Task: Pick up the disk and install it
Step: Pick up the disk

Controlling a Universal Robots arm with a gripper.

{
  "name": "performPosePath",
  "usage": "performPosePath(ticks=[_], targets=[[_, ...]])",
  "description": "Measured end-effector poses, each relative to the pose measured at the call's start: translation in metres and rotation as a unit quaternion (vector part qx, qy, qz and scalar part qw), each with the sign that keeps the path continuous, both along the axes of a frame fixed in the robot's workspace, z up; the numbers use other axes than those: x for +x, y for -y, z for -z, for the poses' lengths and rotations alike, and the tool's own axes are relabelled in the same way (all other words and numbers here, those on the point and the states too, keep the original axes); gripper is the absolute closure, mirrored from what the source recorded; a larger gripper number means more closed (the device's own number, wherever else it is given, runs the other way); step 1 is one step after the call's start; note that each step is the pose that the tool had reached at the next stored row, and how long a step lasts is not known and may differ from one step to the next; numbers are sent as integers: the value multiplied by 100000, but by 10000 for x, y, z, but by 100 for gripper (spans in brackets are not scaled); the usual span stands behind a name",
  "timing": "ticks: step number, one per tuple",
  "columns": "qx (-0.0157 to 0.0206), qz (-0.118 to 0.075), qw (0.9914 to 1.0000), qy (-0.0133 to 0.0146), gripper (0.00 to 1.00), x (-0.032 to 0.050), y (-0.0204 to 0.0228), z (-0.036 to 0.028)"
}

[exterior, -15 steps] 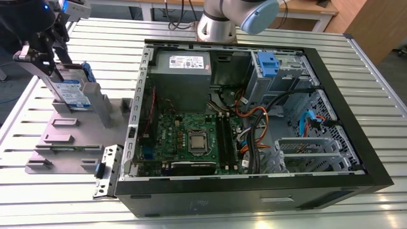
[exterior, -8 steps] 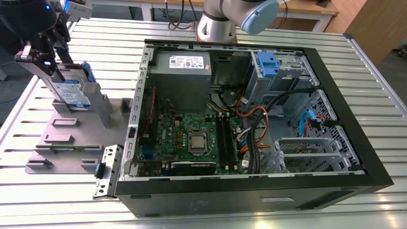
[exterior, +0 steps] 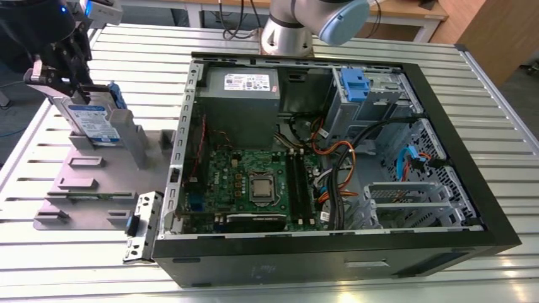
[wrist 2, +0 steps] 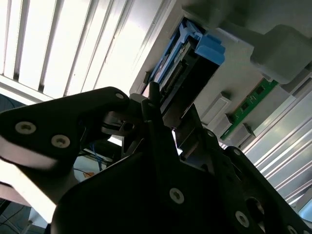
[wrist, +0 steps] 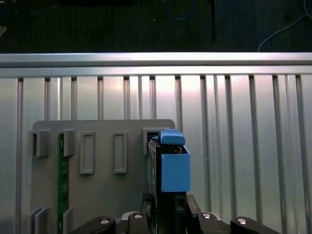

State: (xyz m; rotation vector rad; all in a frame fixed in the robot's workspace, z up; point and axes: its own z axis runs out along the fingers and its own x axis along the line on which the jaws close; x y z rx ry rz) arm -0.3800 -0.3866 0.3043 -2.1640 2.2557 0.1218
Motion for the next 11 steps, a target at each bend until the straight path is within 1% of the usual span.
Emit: performPosePath(ticks=[10, 11], targets=[[-15, -4, 100000, -14, 61, 2, 1, -1], [-13, -6, 100000, -13, 63, 3, 1, -1]])
